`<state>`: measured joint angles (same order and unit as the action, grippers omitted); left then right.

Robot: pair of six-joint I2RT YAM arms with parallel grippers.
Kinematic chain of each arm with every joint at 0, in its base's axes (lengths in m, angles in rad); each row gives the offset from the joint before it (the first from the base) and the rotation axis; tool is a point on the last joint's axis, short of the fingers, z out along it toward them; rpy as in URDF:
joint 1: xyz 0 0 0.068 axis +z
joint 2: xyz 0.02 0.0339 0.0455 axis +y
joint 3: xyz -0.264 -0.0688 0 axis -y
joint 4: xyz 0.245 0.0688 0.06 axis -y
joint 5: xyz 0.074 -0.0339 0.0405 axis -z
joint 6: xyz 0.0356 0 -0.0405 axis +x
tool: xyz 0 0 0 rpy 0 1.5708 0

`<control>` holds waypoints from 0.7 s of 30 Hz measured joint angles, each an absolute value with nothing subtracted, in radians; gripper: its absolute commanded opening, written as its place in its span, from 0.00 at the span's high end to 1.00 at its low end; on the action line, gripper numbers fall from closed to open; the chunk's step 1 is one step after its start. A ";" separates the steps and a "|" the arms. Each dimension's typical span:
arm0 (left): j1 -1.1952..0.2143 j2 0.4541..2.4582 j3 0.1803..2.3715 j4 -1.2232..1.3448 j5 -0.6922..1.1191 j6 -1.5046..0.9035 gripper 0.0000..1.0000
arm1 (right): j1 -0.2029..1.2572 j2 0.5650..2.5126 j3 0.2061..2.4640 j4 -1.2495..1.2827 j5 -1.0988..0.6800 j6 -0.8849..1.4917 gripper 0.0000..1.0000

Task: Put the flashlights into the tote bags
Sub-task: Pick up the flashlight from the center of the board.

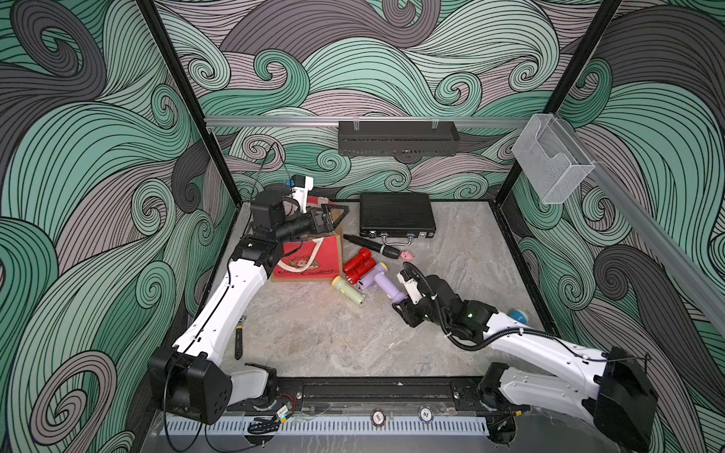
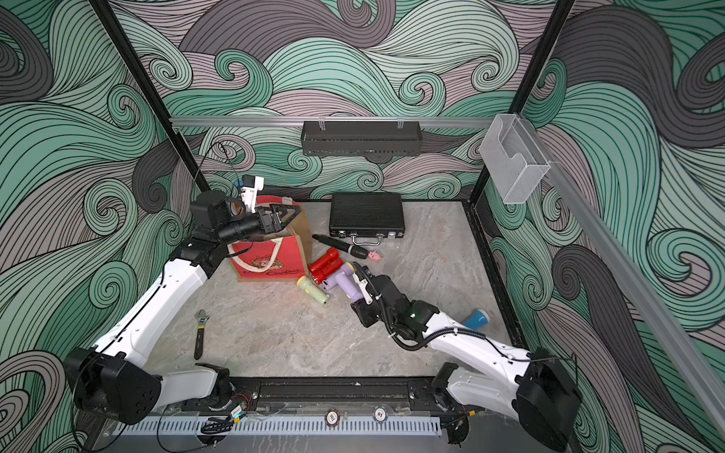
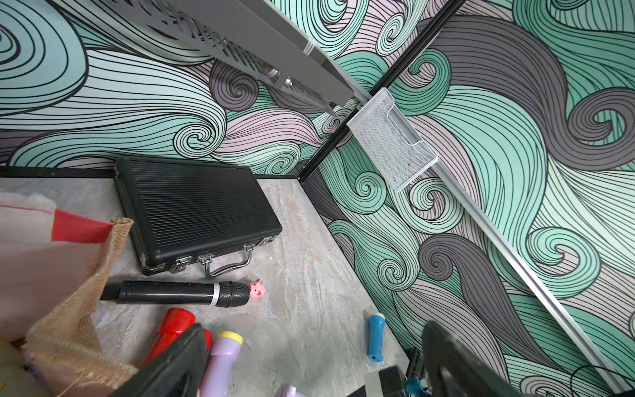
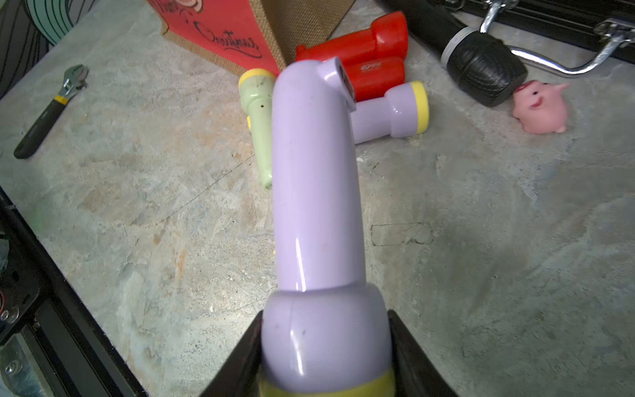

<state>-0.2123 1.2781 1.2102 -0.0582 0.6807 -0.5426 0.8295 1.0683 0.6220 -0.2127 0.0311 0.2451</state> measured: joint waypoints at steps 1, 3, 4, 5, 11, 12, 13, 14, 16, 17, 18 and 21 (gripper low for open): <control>-0.213 1.279 1.210 -0.049 0.691 -0.550 0.01 | 0.820 1.044 0.610 -0.204 0.031 0.246 1.00; -0.213 1.280 1.210 -0.024 0.715 -0.570 0.01 | 0.802 0.986 0.588 -0.173 0.031 0.247 1.00; -0.214 1.280 1.209 -0.012 0.730 -0.580 0.01 | 0.794 0.954 0.581 -0.156 0.031 0.247 1.00; -0.216 1.280 1.207 0.004 0.747 -0.589 0.01 | 0.786 0.925 0.577 -0.134 0.031 0.247 1.00; -0.268 1.287 1.206 0.070 0.833 -0.617 0.01 | 0.743 0.865 0.614 0.000 0.030 0.244 1.00; -0.283 1.287 1.206 0.076 0.844 -0.618 0.01 | 0.739 0.868 0.625 0.012 0.028 0.243 1.00; -0.301 1.288 1.206 0.085 0.854 -0.619 0.01 | 0.734 0.873 0.638 0.029 0.027 0.242 1.00; -0.321 1.288 1.206 0.093 0.867 -0.619 0.01 | 0.730 0.878 0.652 0.047 0.025 0.241 1.00; -0.356 1.289 1.206 0.102 0.883 -0.618 0.01 | 0.728 0.886 0.673 0.084 0.021 0.240 1.00; -0.371 1.291 1.206 0.107 0.888 -0.618 0.01 | 0.725 0.889 0.683 0.106 0.019 0.239 1.00; -0.384 1.294 1.206 0.111 0.892 -0.618 0.01 | 0.725 0.892 0.690 0.124 0.017 0.239 1.00; -0.409 1.311 1.206 0.120 0.907 -0.620 0.01 | 0.725 0.900 0.707 0.181 0.004 0.240 1.00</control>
<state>-0.4091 1.3109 1.2060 0.1196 0.9070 -0.6197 0.7250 0.9001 0.7067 0.1814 0.0036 0.2398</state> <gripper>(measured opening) 0.985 0.476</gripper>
